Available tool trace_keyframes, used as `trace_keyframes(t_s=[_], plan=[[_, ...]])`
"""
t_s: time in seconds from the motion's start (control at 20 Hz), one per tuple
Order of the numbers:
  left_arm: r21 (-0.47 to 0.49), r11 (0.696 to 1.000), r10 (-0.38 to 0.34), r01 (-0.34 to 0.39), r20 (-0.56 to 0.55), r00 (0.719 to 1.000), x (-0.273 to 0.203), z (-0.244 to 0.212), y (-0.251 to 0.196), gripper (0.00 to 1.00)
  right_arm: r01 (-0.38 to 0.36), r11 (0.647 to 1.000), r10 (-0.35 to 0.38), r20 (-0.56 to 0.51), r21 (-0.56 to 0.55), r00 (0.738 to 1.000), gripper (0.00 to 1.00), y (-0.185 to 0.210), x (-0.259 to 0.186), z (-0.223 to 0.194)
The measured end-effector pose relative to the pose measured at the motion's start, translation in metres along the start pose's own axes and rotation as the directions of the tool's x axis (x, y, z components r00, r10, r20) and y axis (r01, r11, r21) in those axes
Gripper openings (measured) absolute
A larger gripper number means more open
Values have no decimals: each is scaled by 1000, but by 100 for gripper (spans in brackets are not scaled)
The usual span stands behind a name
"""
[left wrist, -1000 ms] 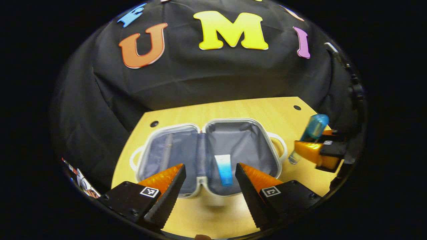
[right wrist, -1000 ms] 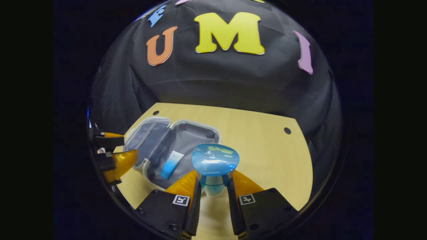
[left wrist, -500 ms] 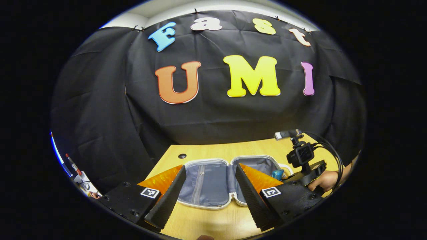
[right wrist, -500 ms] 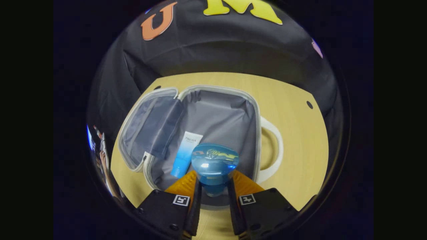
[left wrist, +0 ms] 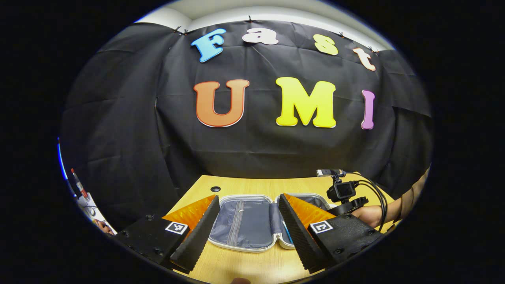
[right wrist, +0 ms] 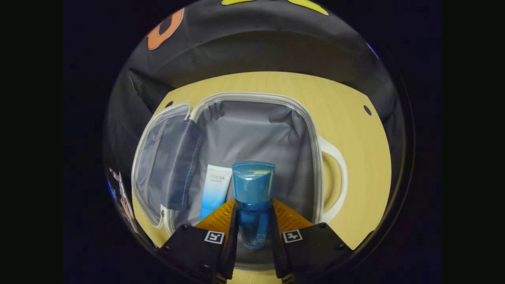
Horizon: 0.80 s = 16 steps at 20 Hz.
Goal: First open the suitcase, pack the skin care products into it, and then close the suitcase.
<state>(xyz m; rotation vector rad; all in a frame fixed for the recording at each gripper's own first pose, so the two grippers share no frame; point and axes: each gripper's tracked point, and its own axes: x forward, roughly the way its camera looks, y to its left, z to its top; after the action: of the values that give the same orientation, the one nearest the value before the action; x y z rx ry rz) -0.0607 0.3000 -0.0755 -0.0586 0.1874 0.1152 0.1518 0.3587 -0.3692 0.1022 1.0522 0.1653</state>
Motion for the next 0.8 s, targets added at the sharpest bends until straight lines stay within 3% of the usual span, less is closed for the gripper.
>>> trace_keyframes(t_s=[0.25, 0.4, 0.55, 0.65, 0.8], plan=[[-76, 996, 39, -44, -61, 997, 8, -19, 31, 96, 35, 999, -35, -11, 21, 999, 35, -2, 19, 4], [-92, 993, 59, -67, -88, 994, 19, -33, 57, 97, -23, 999, 22, 17, 38, 1000, 40, 10, 17, 14], [-123, 989, 65, -81, -125, 990, 38, -49, 89, 96, -106, 994, 103, 72, 30, 992, 84, 22, 0, 28], [-179, 981, 50, -78, -153, 987, 54, -62, 107, 97, -116, 993, 119, 142, -33, 983, 82, 25, -21, 41], [-285, 957, -11, -55, -224, 975, 82, -93, 128, 96, -99, 985, 137, 288, -140, 948, 82, 25, -75, 65]])
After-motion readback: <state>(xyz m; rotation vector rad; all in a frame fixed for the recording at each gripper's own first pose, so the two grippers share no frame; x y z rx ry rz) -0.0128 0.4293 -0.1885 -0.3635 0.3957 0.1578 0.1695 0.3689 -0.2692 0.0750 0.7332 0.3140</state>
